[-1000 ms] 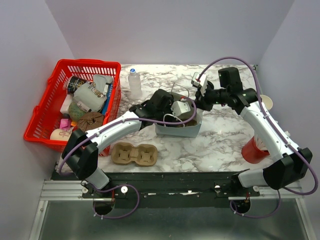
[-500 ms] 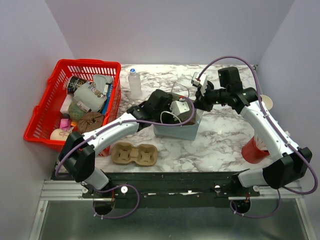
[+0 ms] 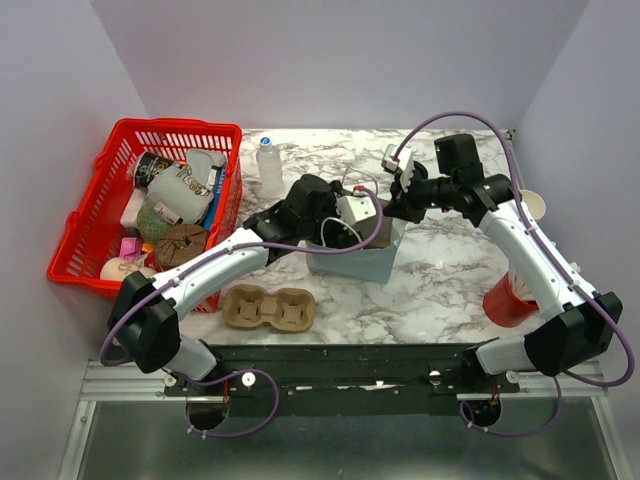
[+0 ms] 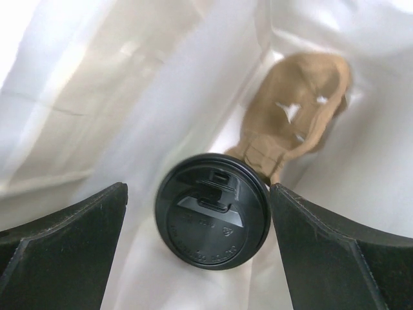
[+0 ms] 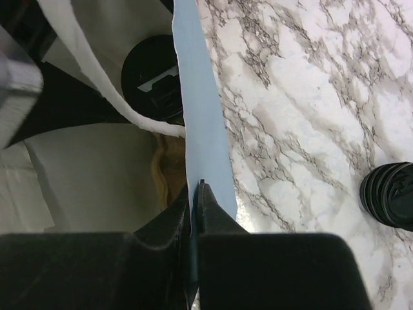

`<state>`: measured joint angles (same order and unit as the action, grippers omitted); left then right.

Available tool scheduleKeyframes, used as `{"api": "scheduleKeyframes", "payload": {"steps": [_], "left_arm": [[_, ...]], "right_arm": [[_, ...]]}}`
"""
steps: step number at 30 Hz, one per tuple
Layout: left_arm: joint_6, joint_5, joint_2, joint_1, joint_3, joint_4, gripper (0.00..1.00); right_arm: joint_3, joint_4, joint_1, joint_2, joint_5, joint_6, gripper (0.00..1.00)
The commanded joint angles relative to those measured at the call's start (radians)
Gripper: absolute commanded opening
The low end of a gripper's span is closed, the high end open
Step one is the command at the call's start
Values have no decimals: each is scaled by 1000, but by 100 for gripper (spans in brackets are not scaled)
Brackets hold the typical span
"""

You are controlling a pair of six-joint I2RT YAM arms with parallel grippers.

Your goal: Pack the takeout coffee

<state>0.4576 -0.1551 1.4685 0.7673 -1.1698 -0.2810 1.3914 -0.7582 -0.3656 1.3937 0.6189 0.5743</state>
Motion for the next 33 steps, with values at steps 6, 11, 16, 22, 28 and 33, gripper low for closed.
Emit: {"api": "scheduleKeyframes", "payload": {"steps": [6,11,16,22,28,33], "left_arm": [[-74,-103,-63,-16,-57,-7,98],[-132,-153,-66,-25,-157,-70,98],[-178,-164,-85,-34,-227,-107,98],[-223,-155,-126,-63,-260,-126,98],[-220,-155,-145,-89,-286,-122,98],[-235,-77,-149,-105,-292,-74,98]], "right_arm": [[21,-33,1,37,-76,-4,0],[46,-30,1,45,-96,7,1],[55,-33,1,54,-119,15,8],[185,-119,1,79,-176,1,45],[316,-203,1,48,-208,-19,64],[360,-260,1,-18,-318,-47,68]]}}
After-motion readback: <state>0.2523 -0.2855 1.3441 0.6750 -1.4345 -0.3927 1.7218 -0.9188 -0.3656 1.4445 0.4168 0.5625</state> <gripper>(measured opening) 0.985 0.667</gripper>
